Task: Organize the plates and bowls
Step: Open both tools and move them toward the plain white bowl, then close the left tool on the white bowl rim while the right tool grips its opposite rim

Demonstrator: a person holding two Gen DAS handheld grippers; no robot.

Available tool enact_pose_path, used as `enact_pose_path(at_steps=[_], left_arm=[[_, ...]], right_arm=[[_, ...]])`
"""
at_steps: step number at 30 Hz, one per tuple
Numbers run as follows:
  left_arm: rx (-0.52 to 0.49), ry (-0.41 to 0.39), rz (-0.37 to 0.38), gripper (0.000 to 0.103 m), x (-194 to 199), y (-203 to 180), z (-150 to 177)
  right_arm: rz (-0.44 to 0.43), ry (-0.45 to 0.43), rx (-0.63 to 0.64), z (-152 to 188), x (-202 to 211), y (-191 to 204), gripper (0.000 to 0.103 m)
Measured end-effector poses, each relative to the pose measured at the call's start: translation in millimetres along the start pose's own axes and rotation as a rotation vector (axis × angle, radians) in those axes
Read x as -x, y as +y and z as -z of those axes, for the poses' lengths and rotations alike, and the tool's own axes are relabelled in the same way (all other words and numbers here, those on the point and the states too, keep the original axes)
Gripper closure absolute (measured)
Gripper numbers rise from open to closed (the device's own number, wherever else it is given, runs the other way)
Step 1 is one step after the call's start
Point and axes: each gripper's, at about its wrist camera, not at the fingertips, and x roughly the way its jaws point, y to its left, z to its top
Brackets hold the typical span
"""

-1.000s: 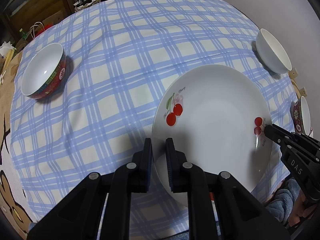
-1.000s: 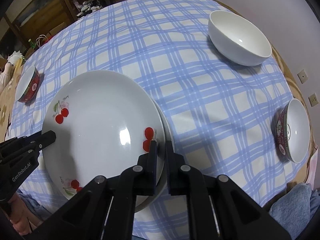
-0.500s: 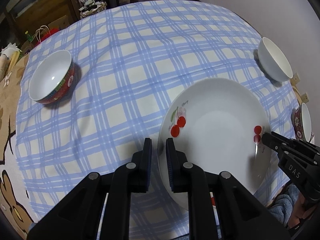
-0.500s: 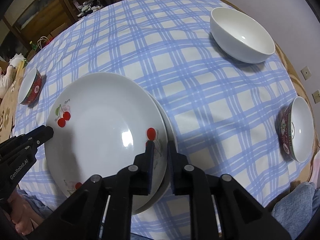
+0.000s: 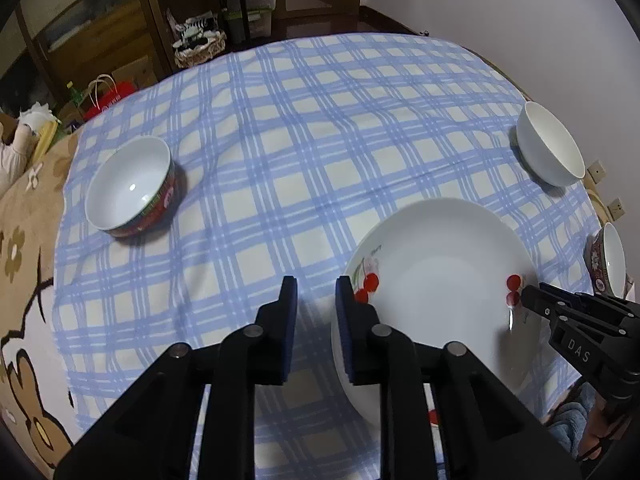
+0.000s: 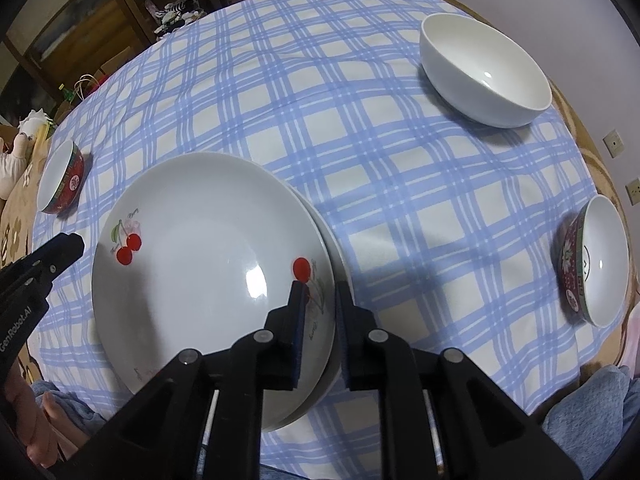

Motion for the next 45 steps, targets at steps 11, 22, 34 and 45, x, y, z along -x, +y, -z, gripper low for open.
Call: enact_pose_path(at_steps=[11, 22, 34, 45], left_arm=[[0.009, -0.026, -0.016, 0.068, 4, 2, -2], [0.000, -0.070, -0.028, 0.020, 28, -9, -12], [-0.106, -0.139, 0.027, 0.016, 62, -62, -84], [-0.165, -0.119, 0.116, 0.016, 44, -125, -144]], right_arm=[[0.005, -0.146, 0.040, -8, 33, 5, 0.066], [-0.016, -0.234, -0.046, -14, 58, -20, 0.014], [-0.026, -0.305, -0.190, -54, 94, -82, 0.008], [-0.008, -0.350, -0.277, -96, 106, -144, 0.009]])
